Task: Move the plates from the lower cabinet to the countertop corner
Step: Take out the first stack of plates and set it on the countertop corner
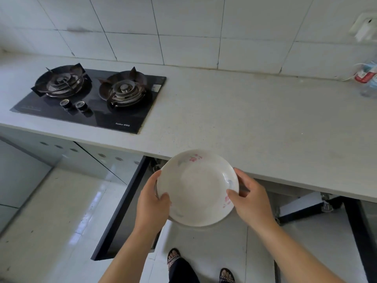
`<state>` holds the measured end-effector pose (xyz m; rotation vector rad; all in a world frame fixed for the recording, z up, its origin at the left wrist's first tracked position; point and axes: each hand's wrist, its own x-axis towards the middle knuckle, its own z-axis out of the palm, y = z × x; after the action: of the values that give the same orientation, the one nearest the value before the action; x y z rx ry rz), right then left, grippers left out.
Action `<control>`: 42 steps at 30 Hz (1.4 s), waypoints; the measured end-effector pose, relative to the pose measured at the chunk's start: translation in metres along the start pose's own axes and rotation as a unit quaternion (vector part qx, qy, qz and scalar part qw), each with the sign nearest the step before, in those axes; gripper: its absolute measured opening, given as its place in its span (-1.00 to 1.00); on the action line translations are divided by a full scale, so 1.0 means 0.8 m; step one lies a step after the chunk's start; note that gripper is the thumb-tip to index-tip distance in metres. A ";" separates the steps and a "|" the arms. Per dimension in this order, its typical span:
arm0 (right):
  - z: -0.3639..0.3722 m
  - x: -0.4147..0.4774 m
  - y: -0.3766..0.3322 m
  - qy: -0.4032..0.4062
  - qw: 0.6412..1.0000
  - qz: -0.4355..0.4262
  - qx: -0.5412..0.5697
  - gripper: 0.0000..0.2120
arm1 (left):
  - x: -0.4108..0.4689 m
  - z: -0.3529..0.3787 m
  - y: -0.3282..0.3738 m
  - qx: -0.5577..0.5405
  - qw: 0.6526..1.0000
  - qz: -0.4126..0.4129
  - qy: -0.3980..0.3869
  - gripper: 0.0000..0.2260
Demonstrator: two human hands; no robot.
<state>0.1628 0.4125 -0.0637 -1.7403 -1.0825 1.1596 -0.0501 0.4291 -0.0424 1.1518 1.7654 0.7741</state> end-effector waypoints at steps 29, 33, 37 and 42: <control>0.167 -0.114 -0.065 -0.320 0.939 -0.116 -0.052 -0.46 | -0.200 -0.159 -0.122 -0.149 0.926 -0.114 0.326 -0.39; 0.247 -0.165 -0.082 -0.360 0.924 -0.118 -0.054 -0.47 | -0.231 -0.232 -0.171 -0.160 0.913 -0.111 0.358 -0.39; 0.345 -0.226 -0.105 -0.383 0.912 -0.137 -0.058 -0.49 | -0.259 -0.323 -0.219 -0.150 0.895 -0.107 0.406 -0.40; 0.460 -0.300 -0.126 -0.436 0.886 -0.148 -0.051 -0.49 | -0.302 -0.426 -0.265 -0.128 0.867 -0.103 0.470 -0.44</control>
<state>-0.2627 0.2747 -0.0087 -1.0237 -1.8791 1.7508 -0.3917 0.1118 0.0054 0.3644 2.3947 1.5453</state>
